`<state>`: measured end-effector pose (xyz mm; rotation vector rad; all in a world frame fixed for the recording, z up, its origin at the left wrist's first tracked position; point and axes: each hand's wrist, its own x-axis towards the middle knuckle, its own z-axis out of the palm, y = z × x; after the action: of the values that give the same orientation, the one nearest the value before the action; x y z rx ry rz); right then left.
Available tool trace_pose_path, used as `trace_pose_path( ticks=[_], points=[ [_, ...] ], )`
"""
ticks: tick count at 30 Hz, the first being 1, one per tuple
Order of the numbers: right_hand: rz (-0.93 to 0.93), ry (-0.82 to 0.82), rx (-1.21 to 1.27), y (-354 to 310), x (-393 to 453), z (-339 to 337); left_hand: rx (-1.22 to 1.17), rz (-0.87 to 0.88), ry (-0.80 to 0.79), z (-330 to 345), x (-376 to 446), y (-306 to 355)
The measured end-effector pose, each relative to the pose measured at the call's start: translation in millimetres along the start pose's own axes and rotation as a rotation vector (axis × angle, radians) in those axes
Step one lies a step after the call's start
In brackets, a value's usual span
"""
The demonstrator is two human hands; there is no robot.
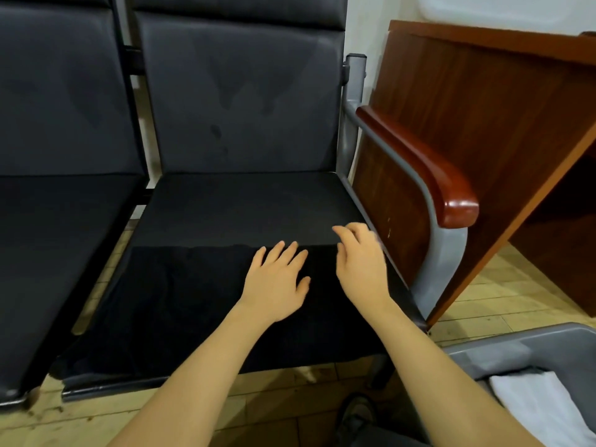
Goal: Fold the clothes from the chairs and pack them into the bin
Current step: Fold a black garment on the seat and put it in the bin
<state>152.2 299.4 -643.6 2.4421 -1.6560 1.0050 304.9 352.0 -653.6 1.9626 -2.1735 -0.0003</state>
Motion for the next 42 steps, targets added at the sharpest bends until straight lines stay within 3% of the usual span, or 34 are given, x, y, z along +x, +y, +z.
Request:
trace_pose_path(
  ticks=[3,6,8,14,18,21,29,33,38,42],
  points=[
    [0.044,-0.232,0.206,-13.1,-10.1,4.1,-0.005,-0.097,-0.043,0.0,-5.0,-11.8],
    [0.13,-0.538,-0.132,-1.3,-20.2,12.0,-0.032,-0.178,-0.213,0.5,-6.7,-23.5],
    [0.209,-0.612,-0.219,4.3,-19.0,9.6,-0.033,-0.184,-0.244,0.1,-5.3,-28.1],
    [0.185,-0.558,-0.309,-6.6,-18.6,4.6,-0.011,-0.179,-0.136,-10.4,-14.0,-39.4],
    [0.08,-0.433,-0.163,-40.2,-15.4,5.1,-0.005,-0.245,-0.021,-26.4,-40.7,-62.3],
    [0.009,-0.486,-0.007,-70.1,-14.6,12.5,-0.006,-0.348,0.002,-38.1,-65.6,-88.4],
    [-0.089,-0.543,-0.023,-104.1,-19.2,36.7,-0.028,-0.585,-0.016,-49.3,-109.2,-154.7],
    [-0.155,-0.707,-0.089,-107.5,-20.8,40.8,-0.07,-0.612,0.035,-48.0,-109.9,-165.4],
    [-0.163,-0.717,-0.121,-107.7,-22.8,43.2,-0.181,-0.542,0.146,-46.4,-104.1,-163.0],
    [-0.164,-0.737,-0.142,-114.1,-24.1,48.0,-0.428,-0.501,0.301,-58.9,-105.8,-160.9]
  ],
)
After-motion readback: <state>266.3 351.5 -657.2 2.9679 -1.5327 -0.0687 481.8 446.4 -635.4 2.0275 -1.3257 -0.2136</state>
